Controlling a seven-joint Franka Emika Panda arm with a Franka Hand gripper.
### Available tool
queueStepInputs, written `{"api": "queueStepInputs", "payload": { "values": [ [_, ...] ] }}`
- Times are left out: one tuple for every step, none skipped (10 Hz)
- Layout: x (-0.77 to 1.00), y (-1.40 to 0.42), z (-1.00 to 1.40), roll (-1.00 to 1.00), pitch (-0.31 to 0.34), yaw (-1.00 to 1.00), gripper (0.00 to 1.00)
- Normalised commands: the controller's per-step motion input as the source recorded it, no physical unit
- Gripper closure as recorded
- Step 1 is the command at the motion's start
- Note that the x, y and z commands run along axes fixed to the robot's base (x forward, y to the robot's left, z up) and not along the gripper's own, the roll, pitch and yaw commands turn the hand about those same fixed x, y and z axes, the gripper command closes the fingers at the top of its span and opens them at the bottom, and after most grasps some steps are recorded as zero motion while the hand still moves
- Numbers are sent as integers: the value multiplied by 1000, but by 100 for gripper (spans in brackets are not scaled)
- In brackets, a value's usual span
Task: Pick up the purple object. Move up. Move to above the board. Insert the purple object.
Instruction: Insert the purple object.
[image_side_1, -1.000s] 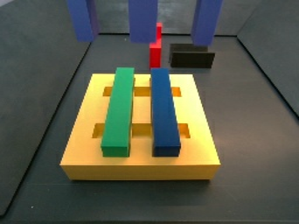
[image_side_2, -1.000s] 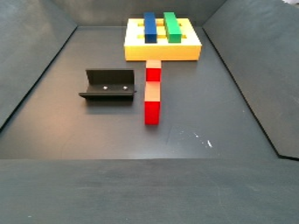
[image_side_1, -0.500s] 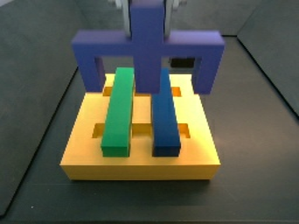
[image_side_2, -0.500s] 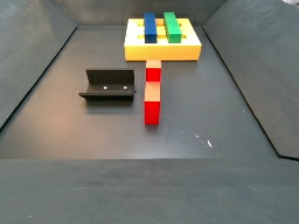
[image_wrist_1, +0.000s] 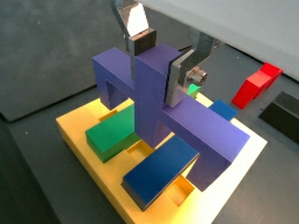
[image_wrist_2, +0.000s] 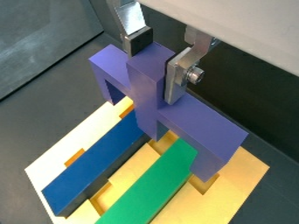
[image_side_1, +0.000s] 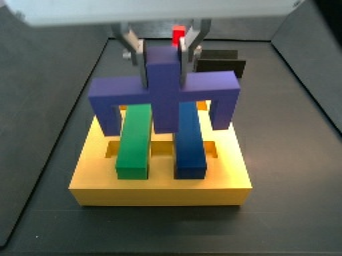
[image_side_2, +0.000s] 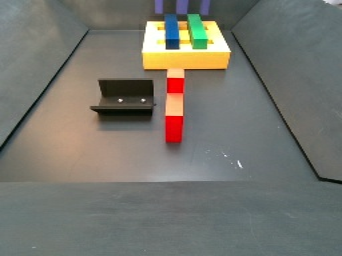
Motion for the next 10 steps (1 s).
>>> {"api": "queueStepInputs", "payload": {
  "values": [
    [-23,-51,-229,86,-26,0,100],
    [-66,0,-117,0,-13,0,100],
    [-54,0,-71,0,-43,0,100],
    [0,0,-89,-24,-64,0,100],
    [0,0,-166,-41,-89,0,100],
    [0,-40,-194,-57,-90,0,100],
    [134,-80,-169,-39,-37,0,100],
    [17,-20,-169,-6,-33,0,100],
    [0,0,-163,0,-41,0,100],
    [0,0,-169,0,-51,0,100]
  ]
}}
